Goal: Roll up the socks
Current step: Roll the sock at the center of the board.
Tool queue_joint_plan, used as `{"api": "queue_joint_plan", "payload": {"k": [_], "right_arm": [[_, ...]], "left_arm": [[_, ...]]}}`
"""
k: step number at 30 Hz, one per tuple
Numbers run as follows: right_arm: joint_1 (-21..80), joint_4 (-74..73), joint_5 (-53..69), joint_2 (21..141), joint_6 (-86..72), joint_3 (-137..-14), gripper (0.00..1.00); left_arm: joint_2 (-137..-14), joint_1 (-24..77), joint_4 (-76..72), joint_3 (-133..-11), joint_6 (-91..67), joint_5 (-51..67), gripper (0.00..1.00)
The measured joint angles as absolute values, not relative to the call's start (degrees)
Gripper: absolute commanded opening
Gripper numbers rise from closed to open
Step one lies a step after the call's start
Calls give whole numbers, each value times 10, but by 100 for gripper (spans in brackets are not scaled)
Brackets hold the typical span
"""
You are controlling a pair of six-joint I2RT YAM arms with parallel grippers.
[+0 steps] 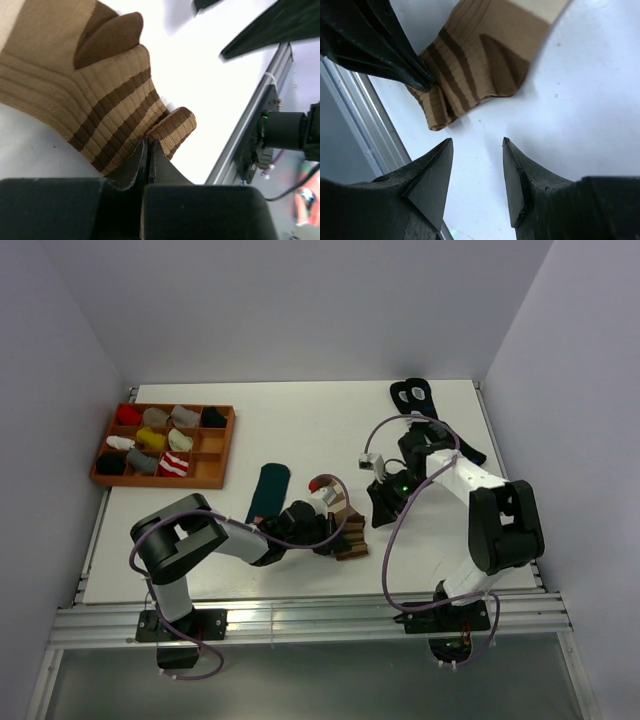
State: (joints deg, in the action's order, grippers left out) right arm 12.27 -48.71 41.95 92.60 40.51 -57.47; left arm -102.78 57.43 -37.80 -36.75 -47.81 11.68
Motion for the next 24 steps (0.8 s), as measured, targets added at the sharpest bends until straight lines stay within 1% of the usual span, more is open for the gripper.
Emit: {"api": "queue_joint_plan", "payload": {"k": [6,10,13,18,21,24], "right_arm": [[74,-477,433,884,419,-564,53],[75,-447,427,807,437,-510,53],[101,-420,413,735,451,-467,54],[188,-366,379,626,474,-389,56],[242,-344,359,599,484,-354,57],[284,-328,339,600,493,-337,57]], "left_arm": [[-1043,557,-412,-356,-510,162,0],[-1061,537,-424,-360,-533,208,0],[-1079,518,-409,-379,-544,252,0],[-1095,496,-338,-422,-548,312,0],[-1096,487,-301,-436,-548,333,0],[-1097,475,-262,-448,-548,359,0]]}}
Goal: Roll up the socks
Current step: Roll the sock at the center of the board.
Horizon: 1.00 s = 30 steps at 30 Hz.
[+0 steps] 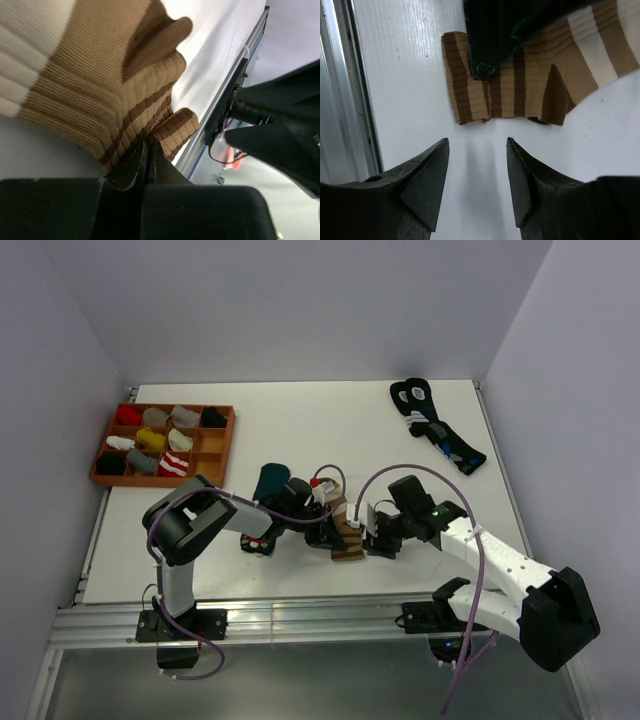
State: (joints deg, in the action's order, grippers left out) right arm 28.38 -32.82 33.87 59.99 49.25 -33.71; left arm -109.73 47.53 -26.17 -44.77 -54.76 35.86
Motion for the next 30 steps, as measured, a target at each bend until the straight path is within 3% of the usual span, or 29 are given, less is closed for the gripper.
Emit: {"api": "queue_joint_plan", "payload": {"k": [20,30], "right_arm": [[450,-180,210,591,499,-248,60],[488,-133,171,648,483,-248,42]], "left_arm": [[-1144,452,-155,-523,-547,440,0],[-1149,452,-161,-523,-549,450,0]]}}
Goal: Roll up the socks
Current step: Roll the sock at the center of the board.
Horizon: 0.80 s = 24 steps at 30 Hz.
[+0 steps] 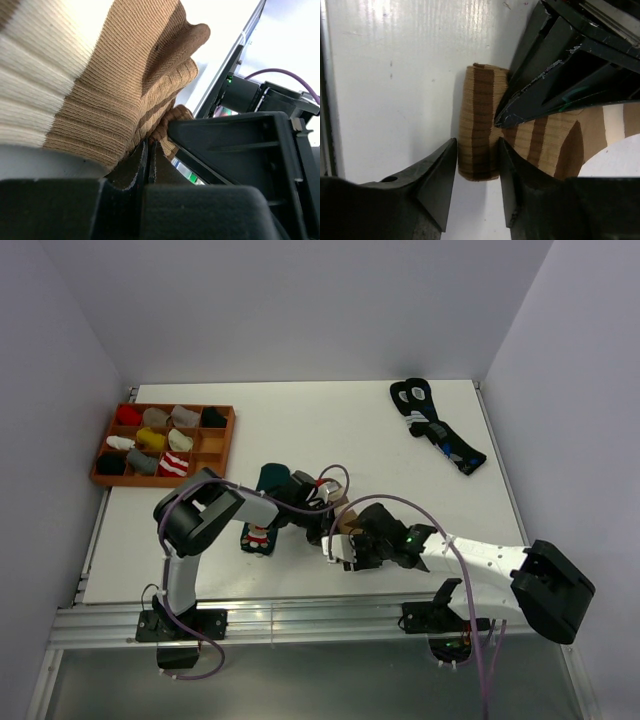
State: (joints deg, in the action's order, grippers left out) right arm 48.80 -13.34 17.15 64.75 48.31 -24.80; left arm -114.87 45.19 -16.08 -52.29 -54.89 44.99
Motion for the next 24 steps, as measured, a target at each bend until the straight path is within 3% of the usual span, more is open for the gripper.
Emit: {"api": "queue_joint_plan", "payload": {"k": [6,11,24], "right_arm": [[490,-117,156,688,466,-261,33],[485,-125,161,700,451,-273,24],[356,-295,331,774,487,-382,20]], "left_arm": [[-1150,451,-180,-514,-557,453,2],[-1144,448,-225,-485,-582,447,16],[-1071,464,-315,-386,-656,310,18]]}}
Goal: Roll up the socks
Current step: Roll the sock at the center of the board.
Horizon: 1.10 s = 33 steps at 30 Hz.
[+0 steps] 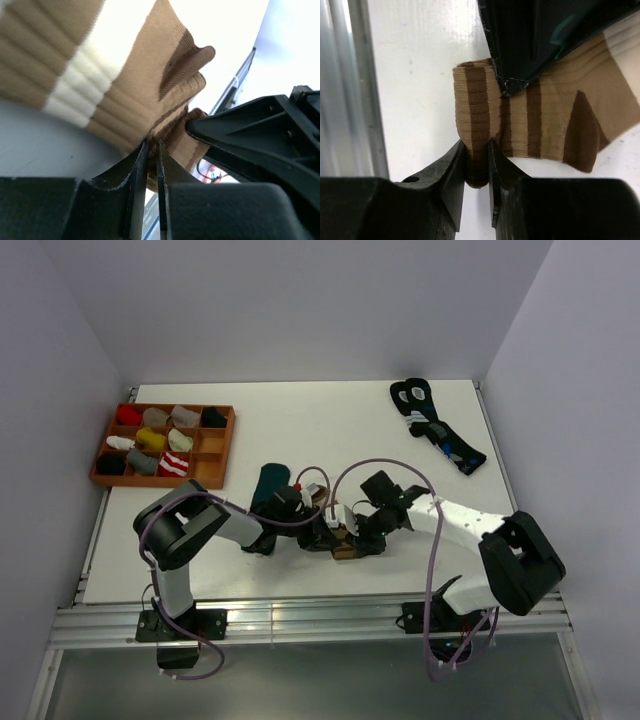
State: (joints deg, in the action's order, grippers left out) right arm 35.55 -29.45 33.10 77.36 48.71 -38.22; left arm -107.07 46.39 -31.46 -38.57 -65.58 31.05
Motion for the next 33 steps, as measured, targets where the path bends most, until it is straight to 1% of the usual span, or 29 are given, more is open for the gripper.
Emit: {"api": "queue_joint_plan", "payload": {"k": [6,13,19,27,33], "right_arm": [[313,-394,392,856,536,-448,20],[273,-515,438,984,593,-543,20],[254,-591,469,1070,617,-608,20],[251,-620,470,1103,596,-639,20],[251,-626,461,1110,575,-648,20]], "left_arm": [[-1052,484,-322,-371,-659,255,18],[-1038,510,-324,-365,-654,196,18],[-1009,528,-335,-340,-639,135,24],[-956,567,-311,-315,-565,31,28],[-921,590,-296,-304,-480,-22,37]]}}
